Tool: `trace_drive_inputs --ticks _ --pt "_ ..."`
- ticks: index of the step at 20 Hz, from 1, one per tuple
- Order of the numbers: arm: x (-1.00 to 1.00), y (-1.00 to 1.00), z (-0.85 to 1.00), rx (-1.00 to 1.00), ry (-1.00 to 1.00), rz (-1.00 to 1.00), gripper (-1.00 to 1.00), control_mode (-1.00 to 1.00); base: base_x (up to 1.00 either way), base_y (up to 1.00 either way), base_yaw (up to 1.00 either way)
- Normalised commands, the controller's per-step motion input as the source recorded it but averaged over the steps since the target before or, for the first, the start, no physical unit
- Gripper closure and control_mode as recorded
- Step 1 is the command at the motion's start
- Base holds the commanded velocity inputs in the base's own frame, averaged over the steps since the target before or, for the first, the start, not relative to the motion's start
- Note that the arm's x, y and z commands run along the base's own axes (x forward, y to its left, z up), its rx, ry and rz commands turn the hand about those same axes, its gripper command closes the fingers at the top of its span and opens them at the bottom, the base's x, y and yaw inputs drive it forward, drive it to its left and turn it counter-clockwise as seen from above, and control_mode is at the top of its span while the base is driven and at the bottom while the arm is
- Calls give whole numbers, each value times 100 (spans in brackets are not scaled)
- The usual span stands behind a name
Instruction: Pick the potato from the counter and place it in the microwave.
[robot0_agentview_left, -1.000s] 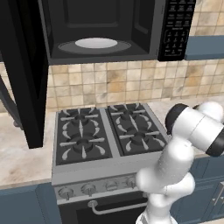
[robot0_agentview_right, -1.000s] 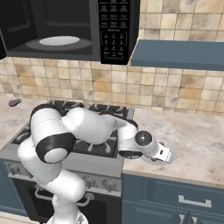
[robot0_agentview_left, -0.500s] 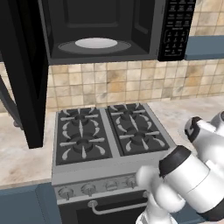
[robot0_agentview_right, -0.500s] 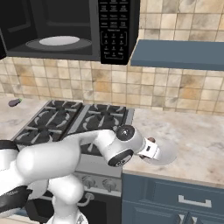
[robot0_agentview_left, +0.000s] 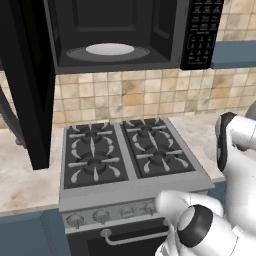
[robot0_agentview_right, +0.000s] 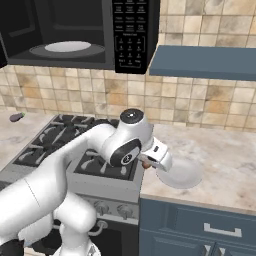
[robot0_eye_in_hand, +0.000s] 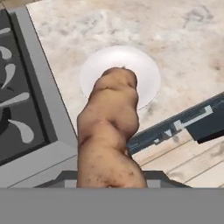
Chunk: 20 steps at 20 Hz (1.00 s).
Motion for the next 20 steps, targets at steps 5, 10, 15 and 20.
trace_drive_inputs --ticks 5,10,15,20 --pt "-40 87 96 14 1 0 100 -100 0 0 0" --pt "-12 100 81 4 -18 0 100 -100 0 0 0" --pt "1 100 92 0 -26 0 100 -100 0 0 0" --pt "4 100 76 0 -40 1 100 -100 0 0 0"
